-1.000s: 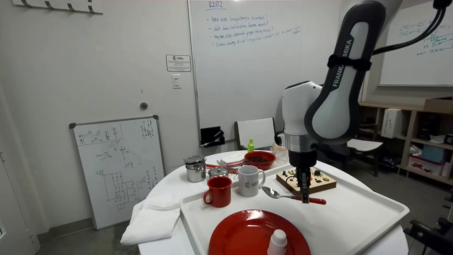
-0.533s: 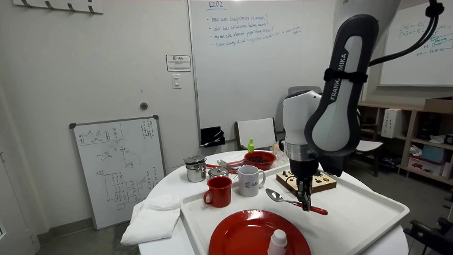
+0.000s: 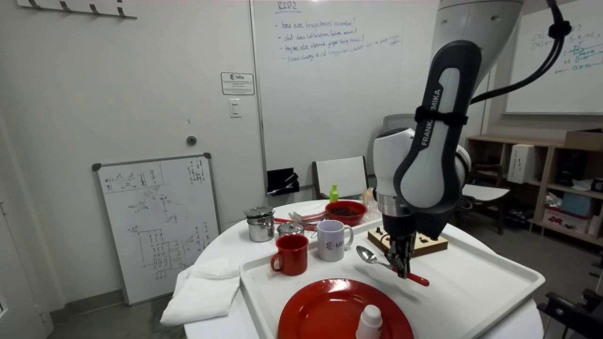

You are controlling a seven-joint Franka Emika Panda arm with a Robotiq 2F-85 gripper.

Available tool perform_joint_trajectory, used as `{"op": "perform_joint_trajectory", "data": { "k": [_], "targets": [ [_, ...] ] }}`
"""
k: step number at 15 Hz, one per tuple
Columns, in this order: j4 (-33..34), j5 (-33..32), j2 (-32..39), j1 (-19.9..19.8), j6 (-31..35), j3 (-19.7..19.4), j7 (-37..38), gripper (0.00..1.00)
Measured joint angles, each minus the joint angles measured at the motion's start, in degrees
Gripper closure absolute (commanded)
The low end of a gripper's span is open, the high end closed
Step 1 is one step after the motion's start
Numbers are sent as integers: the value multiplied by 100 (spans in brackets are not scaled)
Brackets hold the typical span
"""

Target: Turn the spoon to a vertical position

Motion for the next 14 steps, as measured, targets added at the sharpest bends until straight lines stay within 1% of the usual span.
{"op": "perform_joint_trajectory", "data": {
  "k": [4,5,6,7,11,12,14],
  "targets": [
    [236,252,309,-161,0,93,-5,88],
    [293,298,390,-215,0,134,-6,57],
    [348,345,467,-270,0,176,-12,56],
    [397,384,527,-321,0,214,-16,49],
    [484,458,556,-455,-1,316,-21,21],
    [489,462,556,-470,-1,330,-21,13],
    [487,462,551,-469,9,336,-21,1]
  ]
}}
